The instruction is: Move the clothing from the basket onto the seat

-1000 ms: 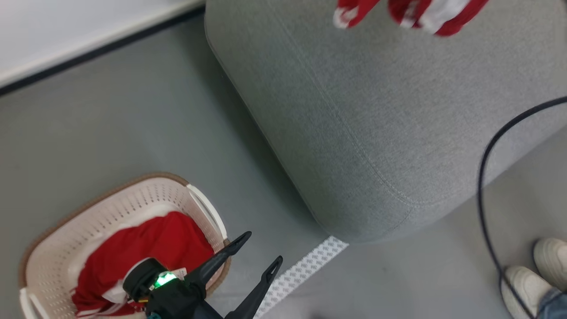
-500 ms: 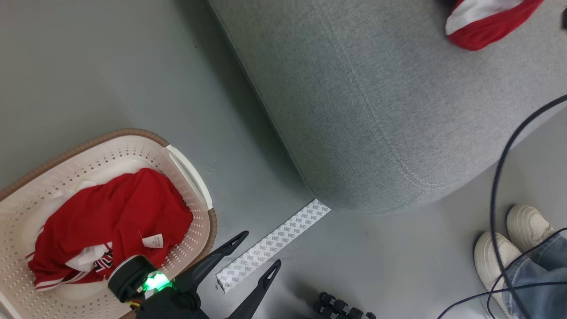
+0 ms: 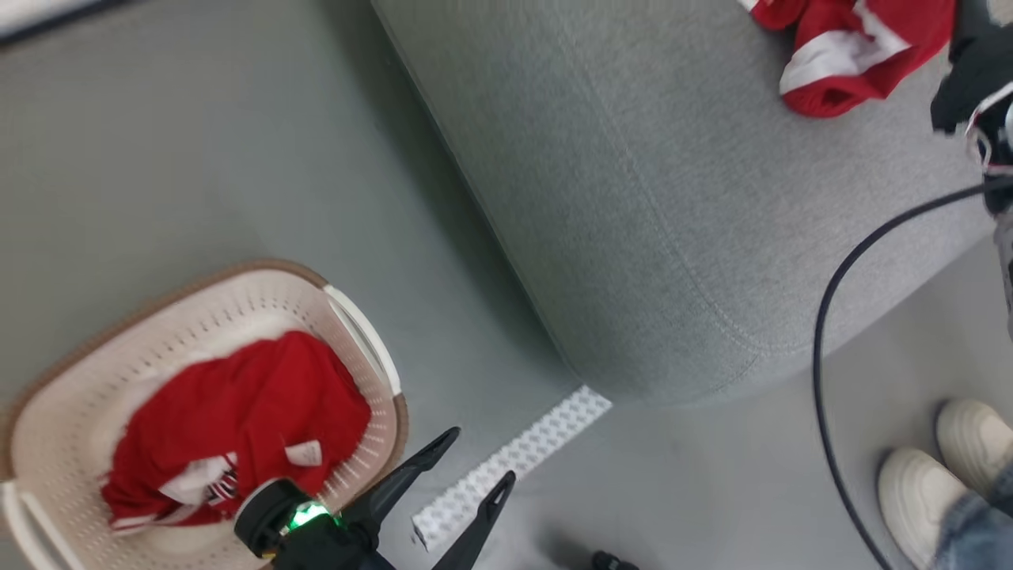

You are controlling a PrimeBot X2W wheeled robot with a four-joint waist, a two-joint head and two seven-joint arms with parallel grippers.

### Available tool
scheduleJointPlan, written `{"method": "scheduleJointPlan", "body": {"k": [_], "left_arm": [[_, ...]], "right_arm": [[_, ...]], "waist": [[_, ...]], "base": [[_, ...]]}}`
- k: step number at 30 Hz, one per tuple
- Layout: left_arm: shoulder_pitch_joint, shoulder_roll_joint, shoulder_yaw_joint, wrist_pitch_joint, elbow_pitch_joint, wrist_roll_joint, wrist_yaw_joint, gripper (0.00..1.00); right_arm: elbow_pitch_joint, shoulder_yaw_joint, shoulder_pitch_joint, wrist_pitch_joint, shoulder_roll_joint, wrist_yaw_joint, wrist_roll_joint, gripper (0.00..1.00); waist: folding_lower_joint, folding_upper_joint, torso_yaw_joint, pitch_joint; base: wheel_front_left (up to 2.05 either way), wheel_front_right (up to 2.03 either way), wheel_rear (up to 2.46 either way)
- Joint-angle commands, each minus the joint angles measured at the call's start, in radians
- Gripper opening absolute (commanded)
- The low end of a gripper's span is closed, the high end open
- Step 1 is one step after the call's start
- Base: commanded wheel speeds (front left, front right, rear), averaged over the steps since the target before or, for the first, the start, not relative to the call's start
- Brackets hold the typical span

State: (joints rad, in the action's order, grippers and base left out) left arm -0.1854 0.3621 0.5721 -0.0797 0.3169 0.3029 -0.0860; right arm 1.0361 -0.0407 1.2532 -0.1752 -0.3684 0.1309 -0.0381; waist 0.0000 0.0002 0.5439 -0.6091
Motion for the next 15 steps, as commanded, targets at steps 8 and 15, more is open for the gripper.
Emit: {"method": "scheduleJointPlan", "body": {"k": [8,15], "left_arm": [[0.04,-0.12,-0.006,-0.089,-0.209,0.039,0.08,1.0],[0.07,-0.209,-0.037,-0.138,-0.368,0.086,0.146,1.0]], "right_arm": [[-0.034,-0.178,-0.149,-0.011,-0.044,0.0,-0.049,1.0],[-0.144,-0.219,-0.334,-0.041,-0.064,0.0,0.058,1.0]], "waist": [[0.0,-0.0002,-0.166,0.367],[0.0,-0.0002,-0.285,0.543]], "base": [[0.0,0.0,0.0],[0.0,0.0,0.0]]}}
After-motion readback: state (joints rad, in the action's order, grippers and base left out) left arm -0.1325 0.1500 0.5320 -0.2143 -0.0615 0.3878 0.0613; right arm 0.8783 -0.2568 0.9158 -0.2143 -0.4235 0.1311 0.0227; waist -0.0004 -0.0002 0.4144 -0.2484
